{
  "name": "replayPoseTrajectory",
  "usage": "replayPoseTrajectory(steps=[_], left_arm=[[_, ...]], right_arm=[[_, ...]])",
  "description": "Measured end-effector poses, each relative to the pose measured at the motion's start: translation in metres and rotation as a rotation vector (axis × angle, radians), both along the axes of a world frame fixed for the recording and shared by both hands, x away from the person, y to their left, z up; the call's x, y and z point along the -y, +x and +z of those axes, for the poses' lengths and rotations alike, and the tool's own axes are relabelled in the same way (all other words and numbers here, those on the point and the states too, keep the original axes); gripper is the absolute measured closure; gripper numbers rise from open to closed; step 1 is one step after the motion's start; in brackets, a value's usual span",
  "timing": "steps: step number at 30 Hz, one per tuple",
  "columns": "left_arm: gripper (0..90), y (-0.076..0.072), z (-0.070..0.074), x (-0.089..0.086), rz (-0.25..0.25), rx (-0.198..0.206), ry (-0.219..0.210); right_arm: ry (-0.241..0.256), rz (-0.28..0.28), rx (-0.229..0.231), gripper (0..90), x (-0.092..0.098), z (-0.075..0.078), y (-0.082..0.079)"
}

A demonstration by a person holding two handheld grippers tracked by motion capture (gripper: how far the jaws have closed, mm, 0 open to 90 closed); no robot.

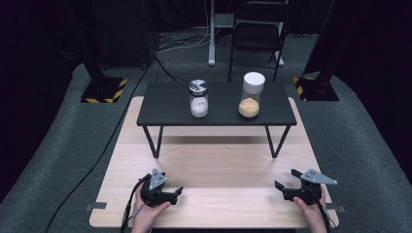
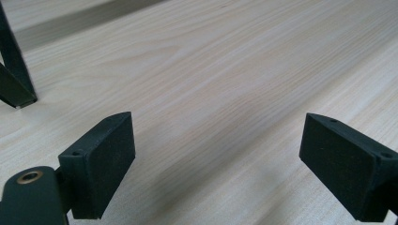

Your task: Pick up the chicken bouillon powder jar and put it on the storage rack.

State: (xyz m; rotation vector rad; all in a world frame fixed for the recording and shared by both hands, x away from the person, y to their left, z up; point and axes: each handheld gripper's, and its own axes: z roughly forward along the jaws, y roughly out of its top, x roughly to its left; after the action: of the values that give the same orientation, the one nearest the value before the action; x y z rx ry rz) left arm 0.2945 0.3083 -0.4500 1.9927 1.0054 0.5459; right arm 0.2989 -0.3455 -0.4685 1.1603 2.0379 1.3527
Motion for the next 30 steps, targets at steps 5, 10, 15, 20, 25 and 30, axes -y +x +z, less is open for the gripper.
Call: replayPoseTrajectory(steps=[5, 10, 15, 20, 25, 30], left_arm=[[10.5, 0.0002, 0.0, 0.0002, -0.001, -0.001, 0.001], [10.5, 0.0002, 0.0002, 0.0004, -0.001, -0.001, 0.002], [10.6, 0.0007, 0.0006, 0.0012, -0.005, -0.002, 0.009], [10.5, 0.0009, 0.0007, 0.0015, -0.006, -0.003, 0.009], [10.5, 0.0009, 0.0009, 0.0022, -0.008, -0.004, 0.011], [10.5, 0.0014, 0.0013, 0.0024, -0.01, -0.005, 0.016]], right_arm=[[-0.003, 0.003, -0.002, 9.6, -0.0003, 0.0005, 0.0005], [-0.003, 0.004, -0.002, 9.5, -0.0005, 0.0005, 0.0005], [-0.006, 0.008, -0.001, 9.5, -0.0009, 0.0006, 0.0007], [-0.007, 0.012, -0.004, 9.6, -0.0011, 0.001, 0.0013], [-0.009, 0.016, -0.006, 9.5, -0.0011, 0.0013, 0.0018], [-0.01, 0.017, -0.007, 9.5, -0.0012, 0.0015, 0.0021]])
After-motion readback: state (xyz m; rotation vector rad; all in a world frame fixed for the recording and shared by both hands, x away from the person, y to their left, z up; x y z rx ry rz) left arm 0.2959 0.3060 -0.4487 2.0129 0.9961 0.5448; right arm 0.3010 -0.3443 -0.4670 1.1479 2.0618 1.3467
